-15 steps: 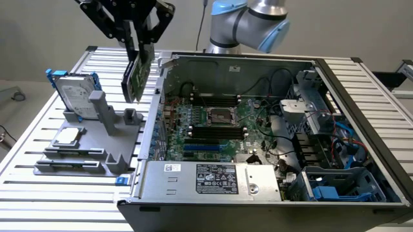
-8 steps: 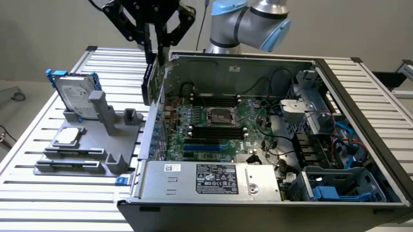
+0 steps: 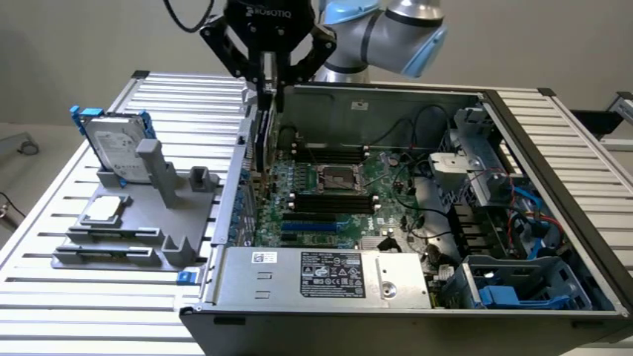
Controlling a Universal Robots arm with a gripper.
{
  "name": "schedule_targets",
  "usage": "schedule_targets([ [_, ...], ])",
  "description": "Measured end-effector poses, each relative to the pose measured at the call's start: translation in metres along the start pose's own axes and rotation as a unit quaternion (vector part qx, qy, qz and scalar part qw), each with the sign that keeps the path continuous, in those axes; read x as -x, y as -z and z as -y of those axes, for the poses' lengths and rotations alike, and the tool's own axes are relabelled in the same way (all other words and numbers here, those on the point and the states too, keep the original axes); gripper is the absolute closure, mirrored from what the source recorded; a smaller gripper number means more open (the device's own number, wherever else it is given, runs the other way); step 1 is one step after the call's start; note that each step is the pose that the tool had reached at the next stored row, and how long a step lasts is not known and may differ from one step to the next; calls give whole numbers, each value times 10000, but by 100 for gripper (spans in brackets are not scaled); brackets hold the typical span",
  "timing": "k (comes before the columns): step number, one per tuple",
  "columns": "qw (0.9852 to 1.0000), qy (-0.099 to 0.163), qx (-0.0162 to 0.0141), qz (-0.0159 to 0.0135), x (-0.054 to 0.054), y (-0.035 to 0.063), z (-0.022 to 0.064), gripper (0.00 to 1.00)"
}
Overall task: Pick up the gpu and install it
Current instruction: 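Pick up the gpu and move the gpu toward the slot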
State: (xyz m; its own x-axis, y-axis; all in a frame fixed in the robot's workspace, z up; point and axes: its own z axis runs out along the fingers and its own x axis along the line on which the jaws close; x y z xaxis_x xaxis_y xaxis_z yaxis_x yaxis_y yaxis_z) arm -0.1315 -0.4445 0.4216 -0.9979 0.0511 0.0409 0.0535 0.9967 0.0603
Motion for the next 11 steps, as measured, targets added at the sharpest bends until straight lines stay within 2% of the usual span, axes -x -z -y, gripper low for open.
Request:
schedule_targets([
  [6, 10000, 0, 0, 0, 274, -99, -8, 74],
  [11, 10000, 0, 0, 0, 458, -183, -12, 74],
])
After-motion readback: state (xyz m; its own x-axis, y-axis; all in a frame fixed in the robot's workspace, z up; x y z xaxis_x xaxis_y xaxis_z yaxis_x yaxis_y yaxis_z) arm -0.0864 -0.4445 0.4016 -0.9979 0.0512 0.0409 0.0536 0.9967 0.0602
